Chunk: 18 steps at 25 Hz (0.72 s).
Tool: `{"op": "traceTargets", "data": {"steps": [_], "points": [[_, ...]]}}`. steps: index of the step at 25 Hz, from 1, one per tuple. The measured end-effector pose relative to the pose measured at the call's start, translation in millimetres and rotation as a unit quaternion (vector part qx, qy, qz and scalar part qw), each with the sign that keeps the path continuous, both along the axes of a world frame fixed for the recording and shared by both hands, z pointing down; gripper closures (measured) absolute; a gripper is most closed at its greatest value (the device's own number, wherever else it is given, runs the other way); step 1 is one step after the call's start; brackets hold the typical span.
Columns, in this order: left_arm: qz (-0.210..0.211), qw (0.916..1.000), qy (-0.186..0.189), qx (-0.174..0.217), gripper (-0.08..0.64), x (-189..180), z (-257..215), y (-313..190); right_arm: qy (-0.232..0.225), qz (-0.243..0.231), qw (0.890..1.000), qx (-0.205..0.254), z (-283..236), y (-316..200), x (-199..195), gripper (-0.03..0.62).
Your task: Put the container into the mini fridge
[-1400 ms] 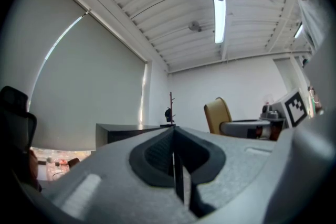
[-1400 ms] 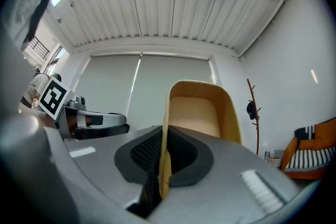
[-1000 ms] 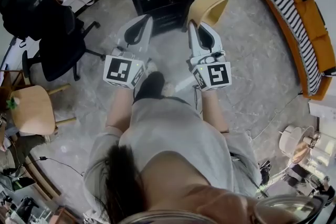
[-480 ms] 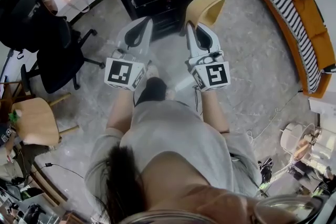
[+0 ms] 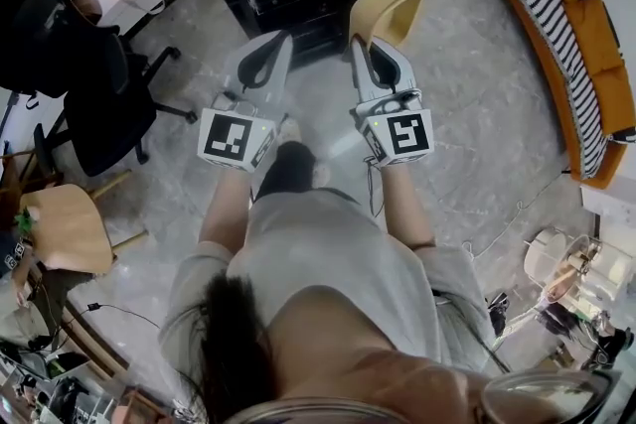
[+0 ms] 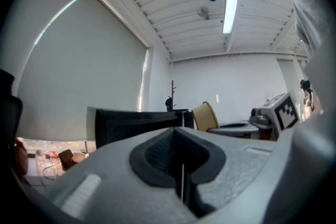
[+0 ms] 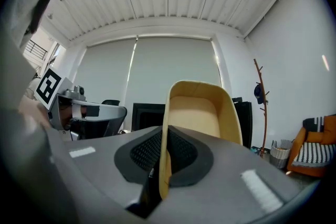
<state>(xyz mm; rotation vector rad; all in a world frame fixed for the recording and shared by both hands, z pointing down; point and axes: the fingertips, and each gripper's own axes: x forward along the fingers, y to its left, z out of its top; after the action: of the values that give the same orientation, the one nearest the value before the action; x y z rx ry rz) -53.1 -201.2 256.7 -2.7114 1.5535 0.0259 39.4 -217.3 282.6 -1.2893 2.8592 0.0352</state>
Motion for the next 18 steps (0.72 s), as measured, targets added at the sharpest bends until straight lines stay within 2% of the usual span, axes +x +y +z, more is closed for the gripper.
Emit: {"op": "traceTargets", "data": {"steps": [7,10,18], "points": [[0.000,0.9997,0.013,-0.019,0.558,-6.1,23.7,-17.7,0.026,-0.012,0.999,-0.037,39.4,-24.3,-16.9,0.582],[0.003,0.9992,-0.001,-0.039,0.558,-12.4,42.1,-21.4,0.039,-0.020,0.998,-0.049,57.3,-32.1,-25.1,0.581],[0.007,0.9991,0.015,-0.038,0.558,-18.5,63.5,-37.9,0.098,-0.047,0.991,-0.074,113.1,-54.6,-42.8,0.581]]}}
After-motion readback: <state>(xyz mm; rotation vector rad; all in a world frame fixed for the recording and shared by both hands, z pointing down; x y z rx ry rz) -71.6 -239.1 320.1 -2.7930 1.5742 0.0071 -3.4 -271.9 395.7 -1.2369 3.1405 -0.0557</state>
